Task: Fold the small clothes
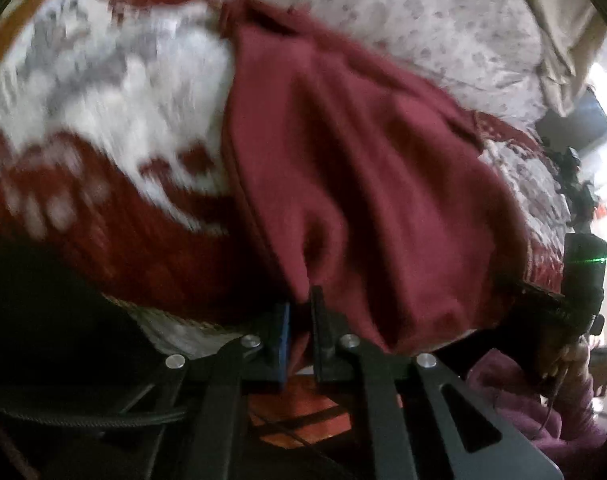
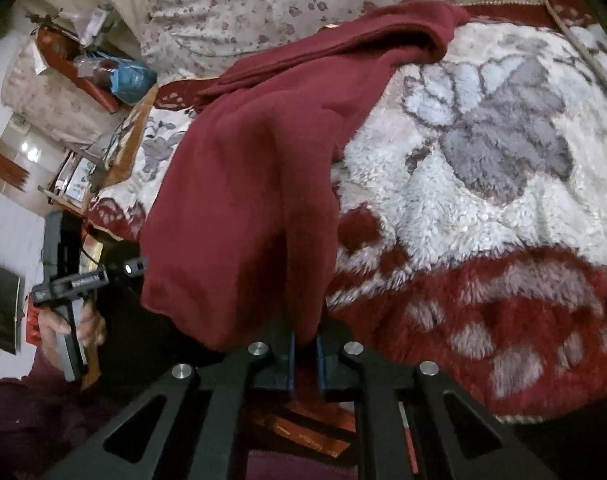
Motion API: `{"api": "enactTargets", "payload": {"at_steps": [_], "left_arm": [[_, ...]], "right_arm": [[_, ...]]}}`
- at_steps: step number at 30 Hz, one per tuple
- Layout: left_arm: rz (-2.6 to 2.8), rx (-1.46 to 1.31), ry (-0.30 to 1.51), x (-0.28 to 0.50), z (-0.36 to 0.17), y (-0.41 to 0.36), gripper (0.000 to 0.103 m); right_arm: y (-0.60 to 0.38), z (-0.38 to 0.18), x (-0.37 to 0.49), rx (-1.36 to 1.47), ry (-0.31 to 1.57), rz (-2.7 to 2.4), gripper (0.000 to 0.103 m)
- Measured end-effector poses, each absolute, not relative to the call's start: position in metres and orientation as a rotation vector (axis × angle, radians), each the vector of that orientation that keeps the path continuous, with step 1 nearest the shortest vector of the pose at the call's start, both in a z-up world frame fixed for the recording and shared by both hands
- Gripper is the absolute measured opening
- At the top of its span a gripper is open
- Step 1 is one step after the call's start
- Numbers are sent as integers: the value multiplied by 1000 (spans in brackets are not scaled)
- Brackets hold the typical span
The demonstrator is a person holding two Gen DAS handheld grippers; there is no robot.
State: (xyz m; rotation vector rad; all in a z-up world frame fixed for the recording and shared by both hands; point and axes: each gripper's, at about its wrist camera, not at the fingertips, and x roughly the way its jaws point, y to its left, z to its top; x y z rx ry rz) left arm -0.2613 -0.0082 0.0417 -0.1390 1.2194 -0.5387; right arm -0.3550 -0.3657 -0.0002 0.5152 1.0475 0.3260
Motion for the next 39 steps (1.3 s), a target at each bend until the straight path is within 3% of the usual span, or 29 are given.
{"api": "enactTargets", "payload": {"at_steps": [5, 11, 13, 14, 15, 19, 21, 24, 28, 29, 30, 33, 39], "left_arm": [[-477, -144, 1193, -262, 56, 24, 8], [-462, -189, 1238, -262, 39, 31, 8], [-478, -178, 1237, -262, 40, 25, 8], [-484, -168, 1241, -261, 39, 23, 8], [-483, -155, 1245, -261, 37, 21, 8], [-457, -127, 1257, -257, 29, 17, 13], [-452, -135, 1269, -256, 25, 16, 40], [-449, -143, 1277, -254, 21, 11, 48], [-458, -99, 1292, -252, 16, 0, 47], [-475, -88, 1294, -253, 17, -2, 33], [-490, -73, 1294, -253, 18, -4, 13], [-532, -103, 1274, -254, 28, 0, 10], [-592, -290, 1131, -241, 78, 26, 9]], "right_arm": [[-356, 23, -375, 490, 1033, 434, 9], [-350, -10, -370, 534, 1143, 416, 13], [-349, -15, -366, 570, 1158, 424, 33], [-349, -17, -365, 584, 1164, 420, 62], [-347, -19, -364, 592, 1164, 407, 73], [-335, -24, -361, 587, 1180, 422, 68], [-333, -24, -361, 592, 1181, 425, 59], [-331, -24, -361, 589, 1183, 426, 53], [-326, -21, -363, 571, 1178, 441, 35], [-323, -20, -363, 566, 1170, 443, 25], [-323, -18, -364, 564, 1163, 442, 19], [-326, -8, -367, 592, 1122, 458, 13], [-344, 37, -367, 763, 916, 588, 13]]}}
